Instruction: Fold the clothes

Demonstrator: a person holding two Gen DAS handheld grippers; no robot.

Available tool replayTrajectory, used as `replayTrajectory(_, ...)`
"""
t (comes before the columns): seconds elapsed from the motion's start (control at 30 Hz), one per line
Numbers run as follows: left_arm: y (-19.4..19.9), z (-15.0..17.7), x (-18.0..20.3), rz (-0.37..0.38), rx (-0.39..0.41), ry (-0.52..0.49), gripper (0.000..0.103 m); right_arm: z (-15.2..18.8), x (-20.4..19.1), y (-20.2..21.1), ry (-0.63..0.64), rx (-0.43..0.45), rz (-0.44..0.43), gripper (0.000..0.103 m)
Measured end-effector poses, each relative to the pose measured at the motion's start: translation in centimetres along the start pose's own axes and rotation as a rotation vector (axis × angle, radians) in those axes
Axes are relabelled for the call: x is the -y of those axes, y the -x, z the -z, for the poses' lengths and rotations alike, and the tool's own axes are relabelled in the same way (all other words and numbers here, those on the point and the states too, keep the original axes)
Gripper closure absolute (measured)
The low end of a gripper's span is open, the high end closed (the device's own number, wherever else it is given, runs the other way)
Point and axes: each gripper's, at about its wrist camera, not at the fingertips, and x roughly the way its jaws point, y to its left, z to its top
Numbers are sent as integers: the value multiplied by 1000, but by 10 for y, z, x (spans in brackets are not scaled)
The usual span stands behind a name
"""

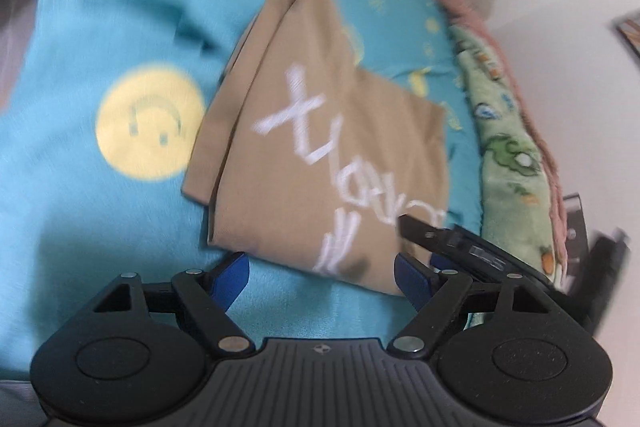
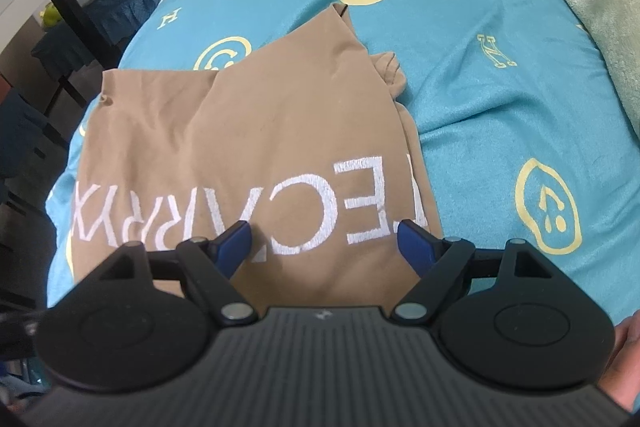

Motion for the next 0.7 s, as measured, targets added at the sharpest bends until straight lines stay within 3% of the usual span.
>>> replayTrajectory(0.13, -17, -11, -13, 104, 19, 135, 14, -1, 3, 0, -19, 2, -3, 21)
replayTrajectory(0.27, -18, -11, -24, 161, 68, 226, 15, -1, 7, 1, -41, 8, -1, 21)
replayTrajectory(0.37, -14, -9, -30, 161, 110, 253, 32, -2, 14, 6, -101, 34, -15, 21)
replayTrajectory(0.5, -8, -4, -32, 136, 156, 247, 61, -2, 28, 26, -253, 115, -131, 21)
replayTrajectory(0.6, -4, -1, -27, 134, 186, 215, 71, 0, 38, 42, -371, 168, -237, 19)
replayTrajectory(0.7, 4, 4, -17, 141, 227, 160, 76, 5, 45, 40, -496, 109, -429, 19)
